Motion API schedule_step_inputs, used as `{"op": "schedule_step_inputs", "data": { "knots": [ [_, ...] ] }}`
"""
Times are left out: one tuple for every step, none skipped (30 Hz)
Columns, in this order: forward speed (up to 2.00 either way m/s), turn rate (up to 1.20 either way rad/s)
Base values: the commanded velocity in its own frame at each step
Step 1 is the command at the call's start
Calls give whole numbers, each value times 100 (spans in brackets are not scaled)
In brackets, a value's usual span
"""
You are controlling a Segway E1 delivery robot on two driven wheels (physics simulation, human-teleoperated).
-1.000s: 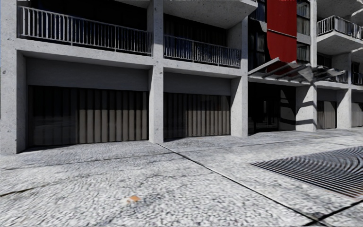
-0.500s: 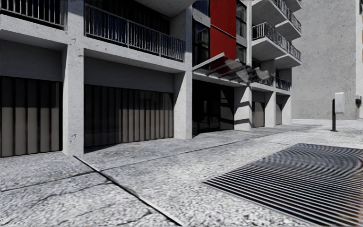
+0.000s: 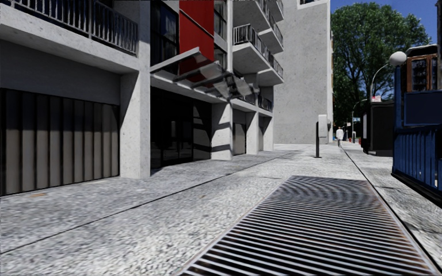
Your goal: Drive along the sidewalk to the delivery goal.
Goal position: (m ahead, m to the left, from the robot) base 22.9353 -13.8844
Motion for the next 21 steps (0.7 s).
{"op": "schedule_step_inputs", "data": {
  "knots": [
    [200,-75],
    [200,-75],
    [200,-75],
    [200,-75],
    [200,-75],
    [200,-75],
    [200,-75],
    [200,-75],
    [200,-75],
    [200,-75],
    [200,-75],
    [200,-75],
    [200,-75],
    [200,-74],
    [200,-74],
    [200,-68],
    [200,-54],
    [200,-36],
    [200,-36],
    [200,-8],
    [200,0]
  ]
}}
